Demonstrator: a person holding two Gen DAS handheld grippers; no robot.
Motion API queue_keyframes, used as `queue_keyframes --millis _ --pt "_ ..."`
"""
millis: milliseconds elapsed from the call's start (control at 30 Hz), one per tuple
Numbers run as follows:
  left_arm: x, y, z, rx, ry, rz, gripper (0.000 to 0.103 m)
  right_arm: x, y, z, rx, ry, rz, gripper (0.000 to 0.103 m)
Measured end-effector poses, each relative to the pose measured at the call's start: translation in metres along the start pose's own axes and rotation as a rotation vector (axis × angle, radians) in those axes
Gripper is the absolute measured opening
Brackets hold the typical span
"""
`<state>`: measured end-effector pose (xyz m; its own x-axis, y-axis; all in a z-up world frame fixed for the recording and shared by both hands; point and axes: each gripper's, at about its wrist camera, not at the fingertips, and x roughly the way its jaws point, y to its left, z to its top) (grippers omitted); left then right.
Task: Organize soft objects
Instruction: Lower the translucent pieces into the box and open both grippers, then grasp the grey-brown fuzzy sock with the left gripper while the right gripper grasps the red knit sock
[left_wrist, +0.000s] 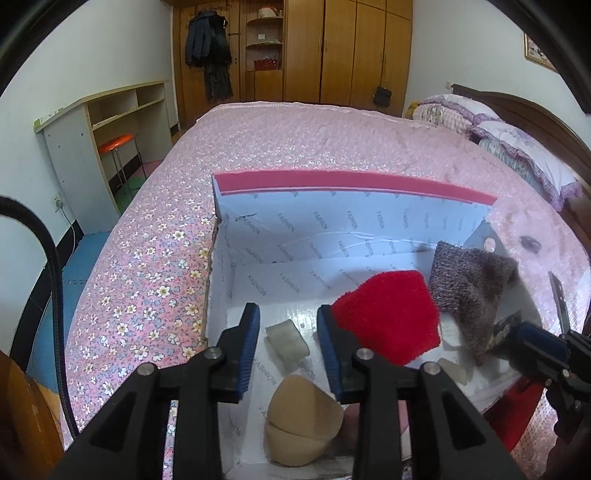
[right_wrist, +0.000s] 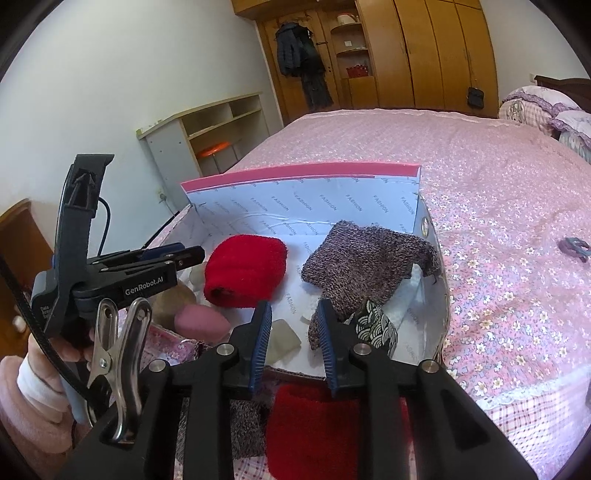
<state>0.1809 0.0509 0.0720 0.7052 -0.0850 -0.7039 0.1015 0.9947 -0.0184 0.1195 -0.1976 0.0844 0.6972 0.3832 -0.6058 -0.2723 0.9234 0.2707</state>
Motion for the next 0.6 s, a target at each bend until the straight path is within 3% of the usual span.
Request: queue_keyframes --millis 200,600 --pt "-0.010 0.000 -0.002 -0.007 -0.005 -0.006 0.035 -0.006 0.003 -0.002 0.002 -0.009 0.000 0.032" --pt "-0.044 -0.006 -0.013 0.004 -0.030 -0.046 0.035 -0.027 0.005 -0.011 0.009 -0.026 0.003 0.032"
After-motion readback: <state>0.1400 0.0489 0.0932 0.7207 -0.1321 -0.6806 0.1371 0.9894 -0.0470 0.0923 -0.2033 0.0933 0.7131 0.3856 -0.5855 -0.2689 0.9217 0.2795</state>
